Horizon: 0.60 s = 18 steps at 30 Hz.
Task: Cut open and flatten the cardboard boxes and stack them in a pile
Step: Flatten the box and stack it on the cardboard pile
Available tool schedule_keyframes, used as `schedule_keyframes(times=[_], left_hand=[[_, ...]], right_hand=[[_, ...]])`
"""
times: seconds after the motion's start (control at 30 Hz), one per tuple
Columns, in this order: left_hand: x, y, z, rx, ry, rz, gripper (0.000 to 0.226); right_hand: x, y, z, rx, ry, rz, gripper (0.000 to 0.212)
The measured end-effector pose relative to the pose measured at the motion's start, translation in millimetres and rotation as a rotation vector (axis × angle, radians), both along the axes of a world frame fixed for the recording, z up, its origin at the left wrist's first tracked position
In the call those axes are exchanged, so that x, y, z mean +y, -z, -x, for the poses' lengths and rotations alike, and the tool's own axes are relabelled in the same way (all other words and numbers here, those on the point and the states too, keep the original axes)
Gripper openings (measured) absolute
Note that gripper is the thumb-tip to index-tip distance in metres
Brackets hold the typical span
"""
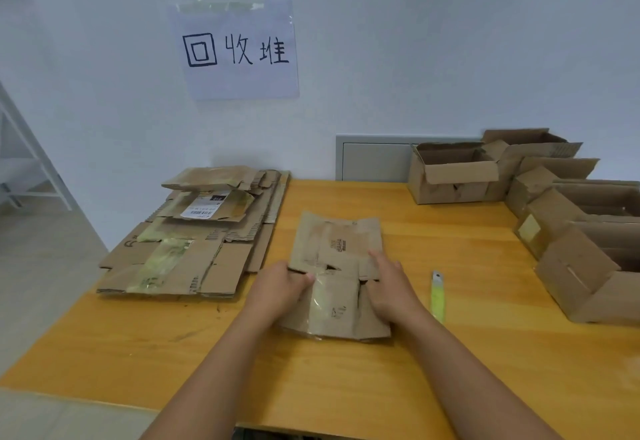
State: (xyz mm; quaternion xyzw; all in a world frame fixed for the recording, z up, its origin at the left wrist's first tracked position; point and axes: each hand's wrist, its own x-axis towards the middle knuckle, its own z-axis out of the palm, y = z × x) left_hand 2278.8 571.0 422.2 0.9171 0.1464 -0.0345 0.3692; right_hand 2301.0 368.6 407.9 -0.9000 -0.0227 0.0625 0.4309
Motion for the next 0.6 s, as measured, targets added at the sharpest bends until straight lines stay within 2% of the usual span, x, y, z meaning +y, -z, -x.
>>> schedule_keyframes(times=[0.07, 0.17, 0.23, 0.33, 0.47, 0.6], left_hand=[[-2.7, 2.7, 1.4, 0.04, 0.046, -0.299, 0.047], [-3.9, 8.5, -2.7, -0.163, 0.096, -0.491, 0.068], [-6.8, 14.8, -8.6, -0.311, 0.233, -0.487, 0.062], [-15.5, 29.5, -15.5, -0.343, 0.382, -0.393, 0.04], [-17.5, 43.8, -17.6, -0.374, 0.324, -0.282, 0.023], [-8.4, 41.4, -26.7, -0.376, 0.28, -0.258, 0.025]], right_hand=[[-0.1, 2.7, -3.5, 0.006, -0.053, 0.172, 0.053], [0.1, 1.3, -4.7, -0.035, -0.105, 0.373, 0.041], [-0.7, 3.2, -3.5, -0.062, -0.112, 0.551, 0.041], [1.8, 5.6, -0.9, -0.142, -0.083, 0.727, 0.043], [9.6, 15.6, -4.4, -0.201, -0.274, 0.63, 0.054], [9.5, 30.8, -7.8, -0.126, -0.361, 0.621, 0.057]])
